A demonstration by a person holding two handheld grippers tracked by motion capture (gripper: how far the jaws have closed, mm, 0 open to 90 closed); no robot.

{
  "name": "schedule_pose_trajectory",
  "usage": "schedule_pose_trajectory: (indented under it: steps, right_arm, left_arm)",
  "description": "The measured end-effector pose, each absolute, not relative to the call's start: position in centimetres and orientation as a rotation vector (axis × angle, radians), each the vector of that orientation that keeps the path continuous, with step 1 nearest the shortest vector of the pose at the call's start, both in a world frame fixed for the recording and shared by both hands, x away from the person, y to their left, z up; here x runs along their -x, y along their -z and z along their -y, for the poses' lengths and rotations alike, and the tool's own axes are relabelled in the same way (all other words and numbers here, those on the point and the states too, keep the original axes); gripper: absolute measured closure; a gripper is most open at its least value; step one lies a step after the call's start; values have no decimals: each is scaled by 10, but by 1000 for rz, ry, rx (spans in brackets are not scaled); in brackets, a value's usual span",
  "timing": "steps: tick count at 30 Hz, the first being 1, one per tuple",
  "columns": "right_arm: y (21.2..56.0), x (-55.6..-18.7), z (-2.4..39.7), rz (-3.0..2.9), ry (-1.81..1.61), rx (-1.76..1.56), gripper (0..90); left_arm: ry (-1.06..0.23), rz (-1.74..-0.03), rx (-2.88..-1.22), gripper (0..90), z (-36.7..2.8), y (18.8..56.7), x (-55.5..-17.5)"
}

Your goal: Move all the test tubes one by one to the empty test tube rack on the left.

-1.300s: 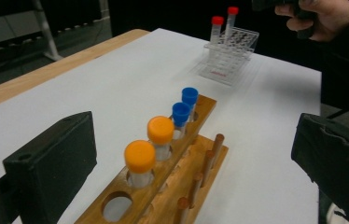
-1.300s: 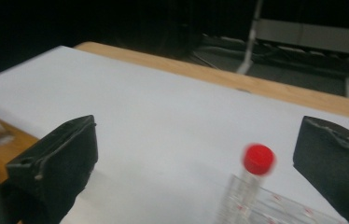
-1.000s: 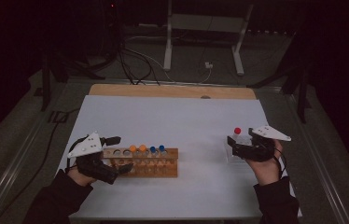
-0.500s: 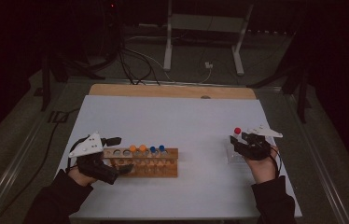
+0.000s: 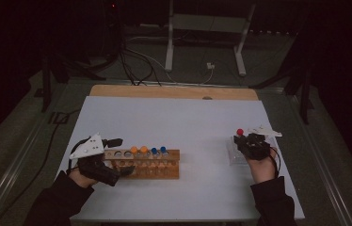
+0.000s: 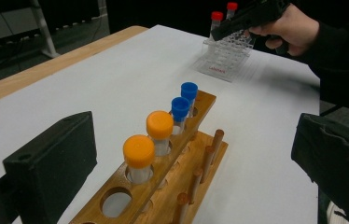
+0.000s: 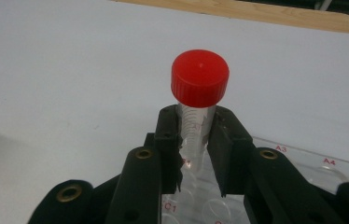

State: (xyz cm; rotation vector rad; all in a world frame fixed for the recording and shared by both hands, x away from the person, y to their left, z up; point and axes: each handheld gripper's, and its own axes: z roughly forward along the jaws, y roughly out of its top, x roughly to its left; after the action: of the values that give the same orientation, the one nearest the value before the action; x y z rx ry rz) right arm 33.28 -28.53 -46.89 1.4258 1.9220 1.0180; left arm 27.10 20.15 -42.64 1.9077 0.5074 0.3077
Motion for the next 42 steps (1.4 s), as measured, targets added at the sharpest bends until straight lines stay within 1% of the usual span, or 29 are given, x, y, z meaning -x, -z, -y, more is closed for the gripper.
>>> schedule_pose_trajectory:
  steps: [8,24,33,42]
  right_arm:
    - [466,-332,284,-1914,-1007,-1421,744]
    - [432,-309,285,-1838,-1078,-1320,745]
    - [413,-294,274,-1821,-1119,-1222,745]
    - [407,-285,256,-1930,-1211,-1173,745]
  left_arm:
    - [-307,-506,-1915,10,-201,427,-271]
    - [-293,-495,-1925,10,-199,425,-270]
    - [-296,-491,-1918,10,-198,423,-268]
    - [-300,-506,-1923,10,-191,421,-264]
